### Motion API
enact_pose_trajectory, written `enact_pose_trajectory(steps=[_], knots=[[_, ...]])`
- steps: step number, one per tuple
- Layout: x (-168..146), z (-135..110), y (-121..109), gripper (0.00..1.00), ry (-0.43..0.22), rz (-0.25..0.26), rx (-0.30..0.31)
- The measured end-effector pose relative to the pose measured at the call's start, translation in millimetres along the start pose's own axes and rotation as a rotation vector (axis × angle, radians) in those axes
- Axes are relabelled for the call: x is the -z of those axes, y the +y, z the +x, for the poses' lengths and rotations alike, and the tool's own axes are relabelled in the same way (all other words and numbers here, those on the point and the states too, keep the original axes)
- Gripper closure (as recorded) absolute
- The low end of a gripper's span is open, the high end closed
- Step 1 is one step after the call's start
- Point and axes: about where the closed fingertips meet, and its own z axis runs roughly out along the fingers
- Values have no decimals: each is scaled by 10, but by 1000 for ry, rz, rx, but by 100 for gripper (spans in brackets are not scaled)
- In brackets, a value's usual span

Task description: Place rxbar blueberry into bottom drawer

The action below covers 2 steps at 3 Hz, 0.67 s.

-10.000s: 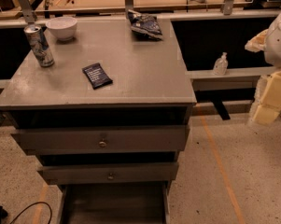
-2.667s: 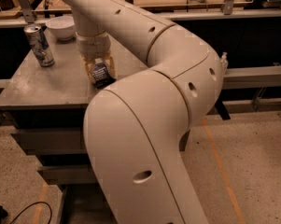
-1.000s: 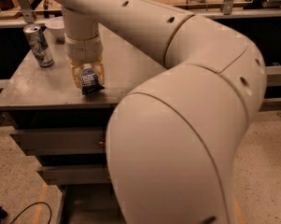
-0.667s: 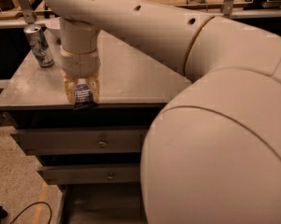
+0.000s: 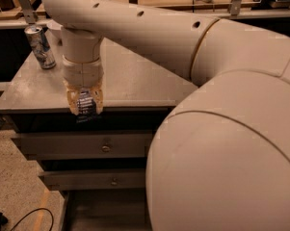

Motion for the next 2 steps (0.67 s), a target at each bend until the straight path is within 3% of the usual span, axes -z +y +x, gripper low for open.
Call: enact_pose_trajectory(steps=[1,2], knots=[[7,-157,-46,100,-8,16,4],[90,-522,-65,100,-35,39,-45]])
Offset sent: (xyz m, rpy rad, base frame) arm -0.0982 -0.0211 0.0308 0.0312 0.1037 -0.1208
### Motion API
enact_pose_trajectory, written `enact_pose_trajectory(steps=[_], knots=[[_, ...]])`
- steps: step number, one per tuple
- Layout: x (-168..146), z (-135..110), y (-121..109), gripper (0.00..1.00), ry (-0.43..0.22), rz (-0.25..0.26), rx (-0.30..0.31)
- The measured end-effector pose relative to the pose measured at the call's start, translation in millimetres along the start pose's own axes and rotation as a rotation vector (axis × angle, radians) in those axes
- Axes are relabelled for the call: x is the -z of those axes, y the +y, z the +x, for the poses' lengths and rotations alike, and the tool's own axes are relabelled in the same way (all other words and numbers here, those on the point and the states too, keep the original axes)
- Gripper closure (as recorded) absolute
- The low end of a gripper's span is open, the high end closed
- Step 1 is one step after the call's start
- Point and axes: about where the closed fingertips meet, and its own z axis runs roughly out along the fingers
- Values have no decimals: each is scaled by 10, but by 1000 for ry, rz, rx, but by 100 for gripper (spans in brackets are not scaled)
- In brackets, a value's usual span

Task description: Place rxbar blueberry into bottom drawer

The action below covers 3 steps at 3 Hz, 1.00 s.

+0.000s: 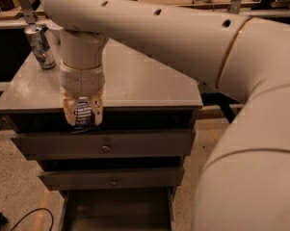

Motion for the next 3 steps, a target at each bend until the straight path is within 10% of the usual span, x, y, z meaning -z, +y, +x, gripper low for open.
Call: enact_pose_trajectory(steps=[3], knots=[[-926,-936,217,100,19,113,-175]])
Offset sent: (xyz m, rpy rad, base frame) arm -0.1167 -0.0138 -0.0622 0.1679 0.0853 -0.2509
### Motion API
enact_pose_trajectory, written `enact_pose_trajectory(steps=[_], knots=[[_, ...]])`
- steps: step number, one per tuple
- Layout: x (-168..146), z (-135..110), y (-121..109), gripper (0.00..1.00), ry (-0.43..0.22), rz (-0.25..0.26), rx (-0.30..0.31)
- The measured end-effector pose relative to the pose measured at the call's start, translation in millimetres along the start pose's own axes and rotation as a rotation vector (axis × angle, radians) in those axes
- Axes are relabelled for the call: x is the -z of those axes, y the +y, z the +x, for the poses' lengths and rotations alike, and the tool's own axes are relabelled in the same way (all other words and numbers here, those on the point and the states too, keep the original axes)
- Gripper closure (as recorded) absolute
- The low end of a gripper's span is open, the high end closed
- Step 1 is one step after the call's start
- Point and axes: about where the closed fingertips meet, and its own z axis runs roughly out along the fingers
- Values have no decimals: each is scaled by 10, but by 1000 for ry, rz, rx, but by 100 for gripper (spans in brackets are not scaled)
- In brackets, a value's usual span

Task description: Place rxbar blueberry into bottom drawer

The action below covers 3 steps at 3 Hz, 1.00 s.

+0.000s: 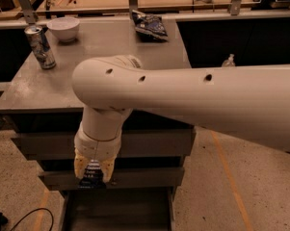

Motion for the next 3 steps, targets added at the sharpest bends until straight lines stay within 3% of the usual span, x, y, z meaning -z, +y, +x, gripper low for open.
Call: enact_pose_trajectory(steps=[1,3], knots=[[-102,80,-51,100,35,37,-4],[-204,126,14,100,54,41,-9]])
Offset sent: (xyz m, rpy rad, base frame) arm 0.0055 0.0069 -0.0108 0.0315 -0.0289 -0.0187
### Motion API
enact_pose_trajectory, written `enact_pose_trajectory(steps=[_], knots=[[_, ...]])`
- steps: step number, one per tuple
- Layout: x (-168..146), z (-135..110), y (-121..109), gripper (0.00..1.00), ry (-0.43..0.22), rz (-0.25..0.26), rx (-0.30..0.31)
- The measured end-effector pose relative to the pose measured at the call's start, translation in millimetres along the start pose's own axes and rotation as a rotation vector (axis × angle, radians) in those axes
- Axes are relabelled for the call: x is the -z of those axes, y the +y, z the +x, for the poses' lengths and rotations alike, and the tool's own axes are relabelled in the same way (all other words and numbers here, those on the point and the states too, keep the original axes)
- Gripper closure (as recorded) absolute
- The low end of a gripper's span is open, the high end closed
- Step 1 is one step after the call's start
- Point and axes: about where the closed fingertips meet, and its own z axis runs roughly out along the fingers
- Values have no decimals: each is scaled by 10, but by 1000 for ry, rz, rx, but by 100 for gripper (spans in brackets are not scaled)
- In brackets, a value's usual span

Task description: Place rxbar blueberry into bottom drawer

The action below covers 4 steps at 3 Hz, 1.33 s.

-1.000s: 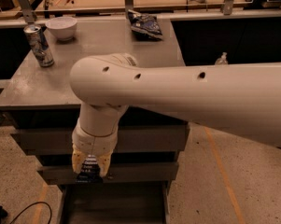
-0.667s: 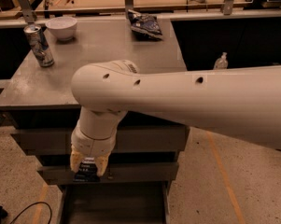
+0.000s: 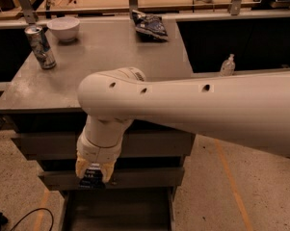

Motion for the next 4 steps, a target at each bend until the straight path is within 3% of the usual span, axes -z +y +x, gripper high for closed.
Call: enact_pose_trajectory(steps=[1,2,3,4], knots=[[-393,105,443,100,49,24,31],[-697,157,815,100,86,98,47],[-948,396,1095,100,137,207,4],[-1326,651,1278,100,159,289,28]])
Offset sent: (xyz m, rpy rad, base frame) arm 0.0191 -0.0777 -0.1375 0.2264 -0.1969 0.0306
